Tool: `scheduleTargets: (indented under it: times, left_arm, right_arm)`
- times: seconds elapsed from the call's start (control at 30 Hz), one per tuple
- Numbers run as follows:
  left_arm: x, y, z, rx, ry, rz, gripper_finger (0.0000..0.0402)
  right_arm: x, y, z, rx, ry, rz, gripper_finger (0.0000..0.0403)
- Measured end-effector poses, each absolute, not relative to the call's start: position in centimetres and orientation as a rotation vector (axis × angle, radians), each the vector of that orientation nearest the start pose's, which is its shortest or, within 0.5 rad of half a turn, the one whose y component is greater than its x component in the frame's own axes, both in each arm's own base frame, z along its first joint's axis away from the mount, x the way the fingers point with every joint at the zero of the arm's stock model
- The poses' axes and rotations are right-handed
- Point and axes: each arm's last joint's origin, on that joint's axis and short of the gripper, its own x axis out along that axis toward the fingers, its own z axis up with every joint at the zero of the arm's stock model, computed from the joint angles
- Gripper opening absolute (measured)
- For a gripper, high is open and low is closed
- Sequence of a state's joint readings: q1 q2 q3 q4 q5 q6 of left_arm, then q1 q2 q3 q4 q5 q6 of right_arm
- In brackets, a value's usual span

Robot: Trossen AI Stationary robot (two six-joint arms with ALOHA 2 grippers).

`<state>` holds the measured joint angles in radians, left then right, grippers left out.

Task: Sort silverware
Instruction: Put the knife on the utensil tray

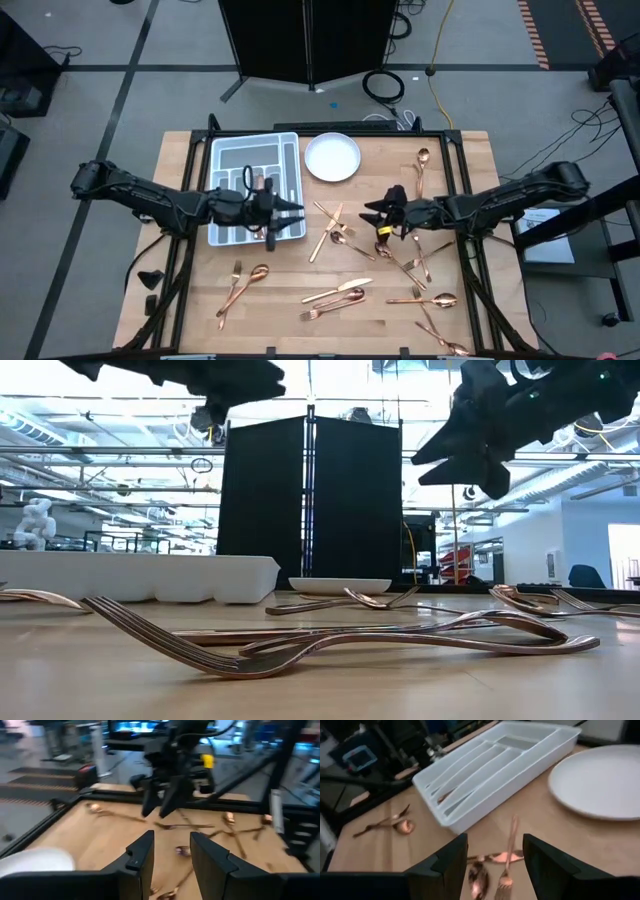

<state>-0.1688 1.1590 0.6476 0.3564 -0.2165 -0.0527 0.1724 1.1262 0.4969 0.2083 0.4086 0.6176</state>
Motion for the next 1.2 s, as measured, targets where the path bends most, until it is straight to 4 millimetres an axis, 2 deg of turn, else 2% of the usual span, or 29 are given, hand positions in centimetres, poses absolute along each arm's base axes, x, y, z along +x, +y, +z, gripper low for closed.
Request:
scheduleTargets:
  times: [0.13,0.3,0.4,0.47,0.63,0.73,1.0,1.1,1.2]
  left_arm:
    - [25.5,-4.2,25.8,0.007,0.143,-0.087,0.0121]
    - [26.8,-4.8,24.4,-0.02,0.005,-0.207,0.0121]
    - [27.4,-4.7,23.4,-0.021,-0.037,-0.216,0.0121]
    - [27.5,-3.7,23.5,-0.019,-0.031,-0.181,0.0121]
    - [25.5,-0.6,25.7,-0.017,-0.016,-0.075,0.0121]
    - [24.4,0.3,26.4,-0.008,-0.002,-0.039,0.0121]
    - [24.0,-0.1,24.7,0.021,-0.082,-0.1,0.0121]
    - [23.3,-0.2,24.5,0.019,-0.15,-0.125,0.0121]
    - [22.0,-0.4,24.0,0.023,-0.193,-0.172,0.0121]
  right_arm:
    - [23.3,3.3,20.1,0.497,0.34,-0.268,0.0183]
    - [24.2,3.7,19.1,0.475,0.368,-0.186,0.0183]
    - [24.5,3.7,18.6,0.454,0.382,-0.187,0.0183]
    - [24.6,3.6,18.6,0.454,0.383,-0.192,0.0183]
    - [24.6,3.7,18.7,0.47,0.394,-0.134,0.0183]
    - [24.6,3.7,18.7,0.474,0.408,-0.11,0.0183]
    - [24.8,2.9,18.9,0.497,0.389,-0.124,0.0183]
    - [24.9,2.7,19.0,0.505,0.397,-0.116,0.0183]
    - [25.4,2.7,19.9,0.489,0.427,-0.088,0.0183]
